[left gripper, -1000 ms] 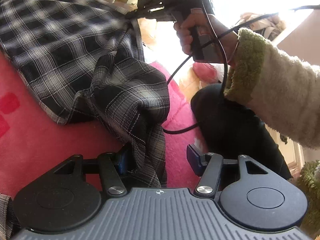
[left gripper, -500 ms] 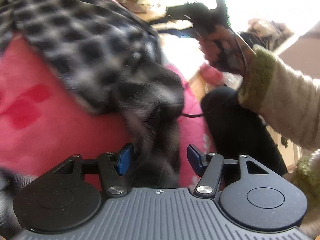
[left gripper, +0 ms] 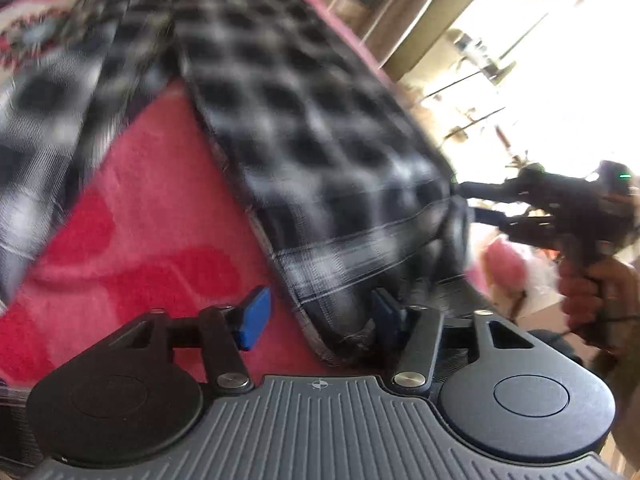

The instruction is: Fold clothes

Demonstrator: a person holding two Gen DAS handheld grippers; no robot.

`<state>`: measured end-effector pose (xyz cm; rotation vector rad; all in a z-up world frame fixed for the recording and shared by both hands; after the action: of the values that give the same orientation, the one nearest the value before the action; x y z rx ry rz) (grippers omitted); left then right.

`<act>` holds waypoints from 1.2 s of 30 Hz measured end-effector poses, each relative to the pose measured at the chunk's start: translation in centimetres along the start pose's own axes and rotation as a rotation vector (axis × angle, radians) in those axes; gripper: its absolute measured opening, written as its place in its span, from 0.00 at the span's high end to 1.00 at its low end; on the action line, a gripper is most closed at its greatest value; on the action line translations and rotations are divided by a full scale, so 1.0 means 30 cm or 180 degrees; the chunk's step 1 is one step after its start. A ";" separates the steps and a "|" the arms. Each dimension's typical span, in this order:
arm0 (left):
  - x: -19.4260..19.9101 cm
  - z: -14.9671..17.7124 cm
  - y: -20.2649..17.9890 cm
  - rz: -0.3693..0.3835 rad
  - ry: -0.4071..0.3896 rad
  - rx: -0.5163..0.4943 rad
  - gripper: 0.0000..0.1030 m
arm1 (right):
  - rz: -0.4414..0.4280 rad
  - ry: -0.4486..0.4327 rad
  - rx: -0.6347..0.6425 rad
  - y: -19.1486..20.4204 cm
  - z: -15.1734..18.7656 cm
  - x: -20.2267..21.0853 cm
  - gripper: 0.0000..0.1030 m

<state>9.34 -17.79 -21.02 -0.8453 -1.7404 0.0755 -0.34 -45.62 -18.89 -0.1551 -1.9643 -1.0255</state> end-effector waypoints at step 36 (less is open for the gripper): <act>0.035 0.014 0.037 -0.0047 0.0039 0.0375 1.00 | -0.0119 0.0045 -0.0123 -0.038 0.081 0.107 0.98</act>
<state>9.43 -16.23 -20.81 -0.7452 -1.7131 0.1609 -4.37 -45.50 -17.79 -0.1325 -1.9421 -1.0865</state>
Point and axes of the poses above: each gripper's, at about its wrist camera, not at the fingertips, and x roughly against the way its jaws point, y to its left, z to its underside, the point moved 10 cm from there along -x, roughly the way its jaws point, and after that the axes turned 7 degrees about y, right-handed, at the moved point
